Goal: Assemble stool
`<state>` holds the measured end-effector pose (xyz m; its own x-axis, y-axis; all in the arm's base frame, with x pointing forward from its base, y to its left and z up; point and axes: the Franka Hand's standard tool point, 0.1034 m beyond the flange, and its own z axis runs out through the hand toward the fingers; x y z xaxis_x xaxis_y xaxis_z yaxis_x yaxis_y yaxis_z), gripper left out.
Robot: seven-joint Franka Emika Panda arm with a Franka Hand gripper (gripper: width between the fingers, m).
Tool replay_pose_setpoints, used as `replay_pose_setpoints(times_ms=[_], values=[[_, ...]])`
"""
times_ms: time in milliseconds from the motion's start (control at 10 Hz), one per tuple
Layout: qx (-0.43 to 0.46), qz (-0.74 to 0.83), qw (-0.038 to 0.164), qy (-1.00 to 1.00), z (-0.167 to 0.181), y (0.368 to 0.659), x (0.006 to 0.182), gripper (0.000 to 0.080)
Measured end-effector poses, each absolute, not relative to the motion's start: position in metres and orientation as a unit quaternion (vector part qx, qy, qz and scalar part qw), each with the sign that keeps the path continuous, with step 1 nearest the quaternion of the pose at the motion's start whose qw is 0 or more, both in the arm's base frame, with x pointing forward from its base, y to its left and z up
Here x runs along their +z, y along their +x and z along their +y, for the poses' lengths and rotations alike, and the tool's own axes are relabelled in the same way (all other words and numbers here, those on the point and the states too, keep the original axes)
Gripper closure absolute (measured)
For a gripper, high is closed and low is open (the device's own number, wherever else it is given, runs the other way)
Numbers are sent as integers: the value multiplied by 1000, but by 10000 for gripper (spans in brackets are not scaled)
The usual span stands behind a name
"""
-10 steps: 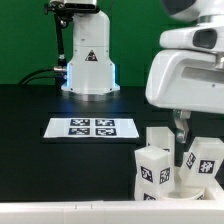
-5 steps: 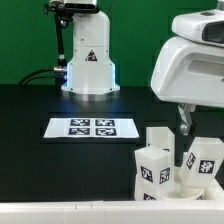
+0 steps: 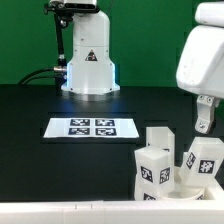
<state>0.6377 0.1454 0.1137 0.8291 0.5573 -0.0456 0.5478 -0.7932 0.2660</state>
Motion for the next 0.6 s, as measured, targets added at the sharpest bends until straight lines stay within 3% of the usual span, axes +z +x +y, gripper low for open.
replay_pose_setpoints(times_ms=[400, 600], values=[[-19, 412, 140, 900, 146, 632, 113, 151], [-52, 482, 135, 864, 152, 629, 123, 151]])
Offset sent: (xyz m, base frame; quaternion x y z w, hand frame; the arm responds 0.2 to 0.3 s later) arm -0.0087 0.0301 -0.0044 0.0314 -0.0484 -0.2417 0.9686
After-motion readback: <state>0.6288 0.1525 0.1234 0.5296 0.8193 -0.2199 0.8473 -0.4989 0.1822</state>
